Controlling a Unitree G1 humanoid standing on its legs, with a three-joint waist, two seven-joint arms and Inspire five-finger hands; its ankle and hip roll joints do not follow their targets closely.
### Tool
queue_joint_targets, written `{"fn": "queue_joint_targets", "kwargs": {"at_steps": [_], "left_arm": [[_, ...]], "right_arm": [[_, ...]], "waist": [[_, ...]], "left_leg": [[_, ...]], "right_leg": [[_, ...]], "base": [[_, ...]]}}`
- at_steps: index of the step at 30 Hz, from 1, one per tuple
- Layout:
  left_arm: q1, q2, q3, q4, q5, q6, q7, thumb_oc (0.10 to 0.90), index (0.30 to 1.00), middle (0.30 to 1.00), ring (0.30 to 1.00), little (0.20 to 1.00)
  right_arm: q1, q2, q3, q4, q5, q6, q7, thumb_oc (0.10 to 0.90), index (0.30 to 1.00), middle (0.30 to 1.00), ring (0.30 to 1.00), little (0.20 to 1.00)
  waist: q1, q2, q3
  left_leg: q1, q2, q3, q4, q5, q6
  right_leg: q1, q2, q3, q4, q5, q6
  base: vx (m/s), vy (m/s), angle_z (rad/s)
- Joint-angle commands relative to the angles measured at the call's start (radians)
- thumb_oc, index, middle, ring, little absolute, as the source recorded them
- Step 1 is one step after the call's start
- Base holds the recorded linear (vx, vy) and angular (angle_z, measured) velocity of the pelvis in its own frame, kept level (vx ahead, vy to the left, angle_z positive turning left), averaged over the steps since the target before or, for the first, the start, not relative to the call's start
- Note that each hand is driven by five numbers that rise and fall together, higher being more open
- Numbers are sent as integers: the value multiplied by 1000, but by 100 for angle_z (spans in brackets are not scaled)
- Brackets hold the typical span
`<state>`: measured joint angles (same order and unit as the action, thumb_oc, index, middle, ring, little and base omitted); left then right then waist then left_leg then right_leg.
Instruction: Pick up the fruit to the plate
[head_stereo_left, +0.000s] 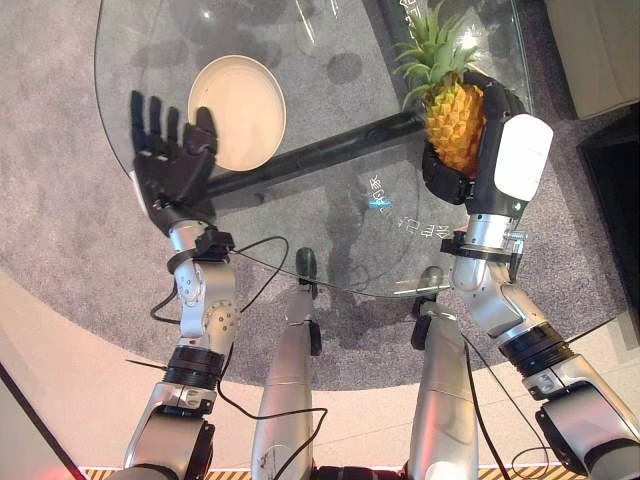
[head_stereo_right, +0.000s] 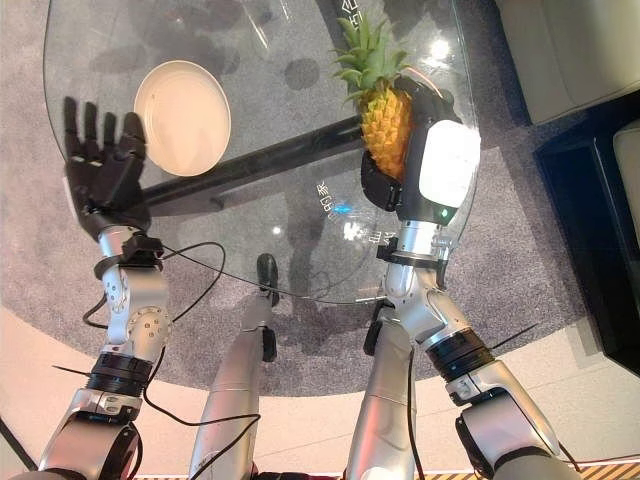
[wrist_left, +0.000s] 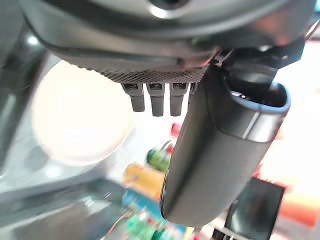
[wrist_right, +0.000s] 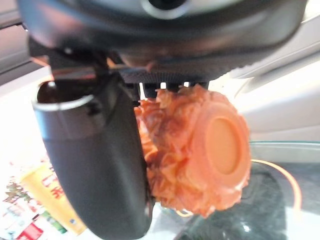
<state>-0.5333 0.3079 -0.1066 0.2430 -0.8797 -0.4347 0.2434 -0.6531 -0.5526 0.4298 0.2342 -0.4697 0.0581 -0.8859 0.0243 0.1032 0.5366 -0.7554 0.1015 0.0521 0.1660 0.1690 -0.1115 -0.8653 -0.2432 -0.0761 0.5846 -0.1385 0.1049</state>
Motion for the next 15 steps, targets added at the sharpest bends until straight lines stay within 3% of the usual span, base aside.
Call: {"fn": "queue_joint_targets", "kwargs": {"at_steps": [1,7,15], "left_arm": [[-62,77,21,-90,-7,-16,-62,800,900,900,900,900],[-122,77,-33,-88,-33,94,-89,800,900,900,900,900],[-179,54,-91,-83,-78,156,-127,800,900,900,900,900]], "right_arm": [[-92,-28,-43,-166,-93,-97,-15,100,300,300,300,200],[-139,-24,-8,-195,-82,-104,43,100,300,300,300,200],[-197,-15,49,-230,-65,-92,113,100,300,300,300,200]], "waist": [[-8,6,-17],[-15,2,-17],[-21,-4,-17]], "left_leg": [[7,-55,24,90,-123,43],[16,-51,30,84,-119,43],[22,-51,37,74,-113,42]], "right_leg": [[69,42,-61,-191,112,7],[79,40,-60,-201,119,12],[90,40,-64,-223,129,13]], "base": [[0,0,0],[0,0,0],[0,0,0]]}}
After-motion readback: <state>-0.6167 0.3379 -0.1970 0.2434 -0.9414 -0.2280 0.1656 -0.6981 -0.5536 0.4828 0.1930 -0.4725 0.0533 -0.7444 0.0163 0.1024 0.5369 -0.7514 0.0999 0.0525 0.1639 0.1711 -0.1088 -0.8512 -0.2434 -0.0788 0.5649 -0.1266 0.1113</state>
